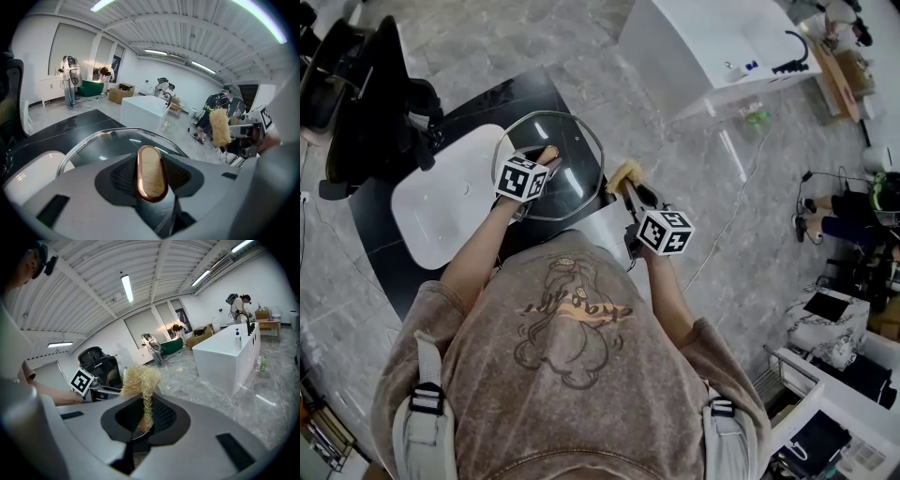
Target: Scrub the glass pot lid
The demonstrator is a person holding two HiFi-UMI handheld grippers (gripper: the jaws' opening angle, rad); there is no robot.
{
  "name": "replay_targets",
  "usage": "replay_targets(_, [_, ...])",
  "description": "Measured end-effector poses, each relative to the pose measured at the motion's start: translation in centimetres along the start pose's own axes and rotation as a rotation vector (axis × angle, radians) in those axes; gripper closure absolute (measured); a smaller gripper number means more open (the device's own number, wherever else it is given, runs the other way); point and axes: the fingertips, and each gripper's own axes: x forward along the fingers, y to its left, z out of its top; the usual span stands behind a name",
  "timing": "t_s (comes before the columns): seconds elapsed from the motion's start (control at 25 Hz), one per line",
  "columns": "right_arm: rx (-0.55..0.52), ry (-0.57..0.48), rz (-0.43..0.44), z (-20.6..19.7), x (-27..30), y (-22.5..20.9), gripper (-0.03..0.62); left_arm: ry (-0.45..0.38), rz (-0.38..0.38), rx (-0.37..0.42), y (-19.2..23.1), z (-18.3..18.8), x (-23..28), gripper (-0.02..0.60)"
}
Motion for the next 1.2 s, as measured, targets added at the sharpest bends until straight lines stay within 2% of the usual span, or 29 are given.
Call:
replay_targets(0.24, [-0.002,0.010,0.017,-0.2,0.6,0.2,0.553,-0.006,-0.005,0.010,-0.2,-0.2,0.2,0.391])
replay_targets(0.4, [-0.001,0.015,0.029,-0.3,1.0,0.5,0.553,0.001,0.014,0.047,-0.2,-0.4,0.0,0.391])
replay_targets(0.56, [0.003,0.016,0.038,-0.2,1.0,0.6,0.553,-0.024,0.016,0.048,-0.5,0.2,-0.7,0.390])
replay_targets(0.72, [0.003,0.021,0.040,-0.4,1.2,0.6,0.553,-0.099,0.002,-0.014,-0.1,1.5,-2.0,0.406])
replay_targets(0.84, [0.000,0.022,0.046,-0.4,1.3,0.8,0.553,-0.166,0.019,-0.032,0.2,2.8,-3.4,0.541])
replay_targets(0.88, [-0.001,0.020,0.049,-0.3,1.3,1.0,0.553,-0.186,0.023,-0.029,0.2,3.2,-4.0,0.565])
replay_targets(1.2, [-0.090,-0.079,0.047,2.7,0.3,4.1,0.553,-0.357,0.019,0.097,-3.7,7.8,-9.3,0.565])
